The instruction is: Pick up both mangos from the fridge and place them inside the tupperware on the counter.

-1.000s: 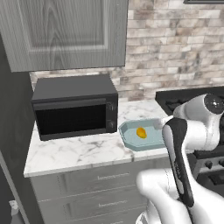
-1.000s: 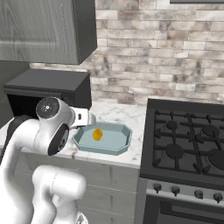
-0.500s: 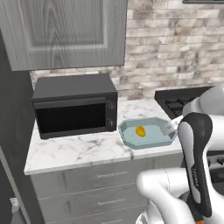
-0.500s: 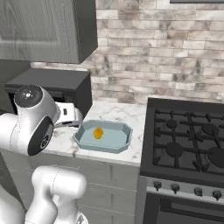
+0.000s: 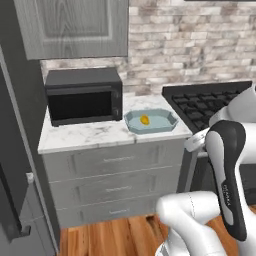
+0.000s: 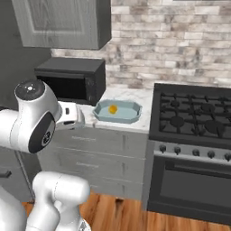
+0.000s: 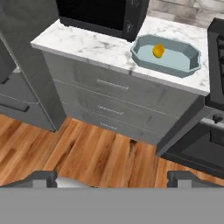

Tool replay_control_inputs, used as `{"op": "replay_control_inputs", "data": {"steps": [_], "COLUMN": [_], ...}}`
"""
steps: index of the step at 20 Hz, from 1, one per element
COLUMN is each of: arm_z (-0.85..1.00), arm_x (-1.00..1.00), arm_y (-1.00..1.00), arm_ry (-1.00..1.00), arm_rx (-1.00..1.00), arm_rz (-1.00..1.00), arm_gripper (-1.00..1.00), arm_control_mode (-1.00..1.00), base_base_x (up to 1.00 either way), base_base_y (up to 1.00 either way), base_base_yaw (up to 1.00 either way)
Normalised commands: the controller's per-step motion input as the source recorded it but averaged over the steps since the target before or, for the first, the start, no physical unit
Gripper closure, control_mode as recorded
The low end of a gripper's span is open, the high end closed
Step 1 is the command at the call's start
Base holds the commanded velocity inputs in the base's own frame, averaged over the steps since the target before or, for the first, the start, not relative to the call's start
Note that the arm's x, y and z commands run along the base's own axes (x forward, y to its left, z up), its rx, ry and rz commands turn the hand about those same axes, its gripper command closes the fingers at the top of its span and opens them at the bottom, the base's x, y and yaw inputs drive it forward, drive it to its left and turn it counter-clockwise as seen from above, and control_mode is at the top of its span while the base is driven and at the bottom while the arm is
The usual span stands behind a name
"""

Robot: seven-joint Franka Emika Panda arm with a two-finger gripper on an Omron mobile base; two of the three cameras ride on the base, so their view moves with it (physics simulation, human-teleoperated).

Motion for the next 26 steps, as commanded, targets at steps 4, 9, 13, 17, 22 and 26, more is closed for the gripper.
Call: {"op": "replay_control_inputs", "data": {"steps": [4, 9, 13, 17, 22, 26], "arm_z": [0.0, 0.0, 0.0, 0.0, 0.0, 0.0], "arm_x": [0.0, 0.0, 0.0, 0.0, 0.0, 0.0], "arm_y": [0.0, 0.0, 0.0, 0.0, 0.0, 0.0], "arm_ry": [0.0, 0.0, 0.0, 0.0, 0.0, 0.0], "arm_rx": [0.0, 0.0, 0.0, 0.0, 0.0, 0.0], "arm_rz": [0.0, 0.0, 0.0, 0.0, 0.0, 0.0], "arm_gripper": [-1.0, -1.0, -1.0, -1.0, -1.0, -1.0], "arm_control_mode": [1.0, 1.0, 1.0, 1.0, 1.0, 1.0], "base_base_x": [-1.0, -0.99, -0.66, -0.28, 0.0, 0.0], "base_base_y": [0.15, 0.41, 0.65, 0.9, 1.0, 1.0], "base_base_yaw": [0.0, 0.0, 0.0, 0.0, 0.0, 0.0]}}
